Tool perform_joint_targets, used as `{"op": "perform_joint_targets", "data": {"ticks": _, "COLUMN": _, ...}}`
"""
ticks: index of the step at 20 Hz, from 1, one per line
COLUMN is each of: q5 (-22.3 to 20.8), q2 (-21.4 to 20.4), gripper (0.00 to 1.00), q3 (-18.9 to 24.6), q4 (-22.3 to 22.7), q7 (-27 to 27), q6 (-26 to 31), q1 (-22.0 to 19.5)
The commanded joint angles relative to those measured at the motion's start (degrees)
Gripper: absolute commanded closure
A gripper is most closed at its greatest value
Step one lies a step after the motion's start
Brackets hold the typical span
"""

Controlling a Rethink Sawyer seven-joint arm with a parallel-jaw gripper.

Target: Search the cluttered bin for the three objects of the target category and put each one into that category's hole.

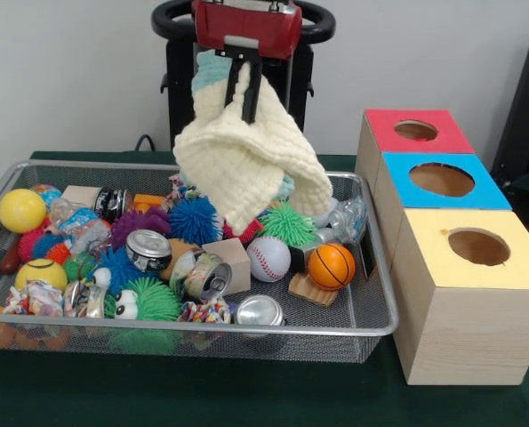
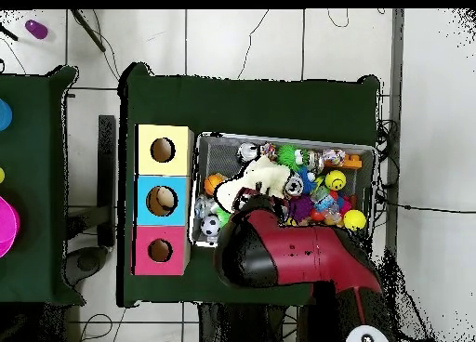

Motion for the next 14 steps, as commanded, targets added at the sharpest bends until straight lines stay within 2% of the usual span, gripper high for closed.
{"op": "perform_joint_targets", "data": {"ticks": 1, "q5": -3.27, "q2": 2.29, "gripper": 1.0, "q3": -1.93, "q4": 2.17, "q7": 3.91, "q6": -5.3, "q1": -0.29}}
{"op": "perform_joint_targets", "data": {"ticks": 14, "q5": -3.19, "q2": 1.5, "gripper": 1.0, "q3": -2.39, "q4": 2.6, "q7": 3.21, "q6": -5.92, "q1": -0.54}}
